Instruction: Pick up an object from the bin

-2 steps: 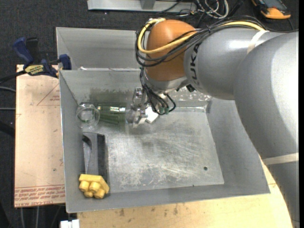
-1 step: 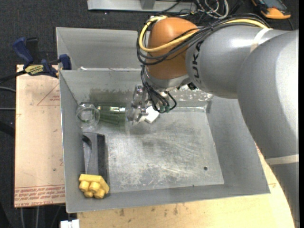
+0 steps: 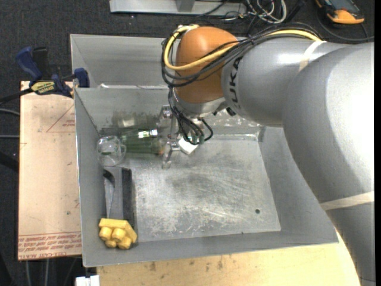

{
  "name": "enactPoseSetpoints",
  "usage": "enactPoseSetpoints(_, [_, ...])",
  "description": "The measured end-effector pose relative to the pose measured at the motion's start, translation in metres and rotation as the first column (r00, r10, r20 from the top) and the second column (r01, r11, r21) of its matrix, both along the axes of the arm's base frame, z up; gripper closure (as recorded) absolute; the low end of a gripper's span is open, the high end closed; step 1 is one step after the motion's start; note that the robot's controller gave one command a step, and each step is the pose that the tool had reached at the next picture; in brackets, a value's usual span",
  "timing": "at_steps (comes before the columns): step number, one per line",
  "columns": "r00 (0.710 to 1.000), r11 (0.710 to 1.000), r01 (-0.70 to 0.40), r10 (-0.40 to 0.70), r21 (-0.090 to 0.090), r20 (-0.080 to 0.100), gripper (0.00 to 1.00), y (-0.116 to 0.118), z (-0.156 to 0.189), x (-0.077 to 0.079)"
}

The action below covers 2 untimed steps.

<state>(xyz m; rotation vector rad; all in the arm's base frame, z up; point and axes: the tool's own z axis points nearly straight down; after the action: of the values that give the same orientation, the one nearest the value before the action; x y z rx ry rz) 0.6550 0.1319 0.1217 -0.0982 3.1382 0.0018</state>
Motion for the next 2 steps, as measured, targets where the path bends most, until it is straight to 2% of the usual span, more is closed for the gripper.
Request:
enactPoseSetpoints(1, [1.0, 1.0, 0.001, -0.001, 0.0, 0.0, 0.0, 0.0, 0.0, 0.0])
enactPoseSetpoints(2, [0.999, 0.999, 0.045, -0.045, -0.01, 0.01, 1.0, 0.058, -0.002, -0.002])
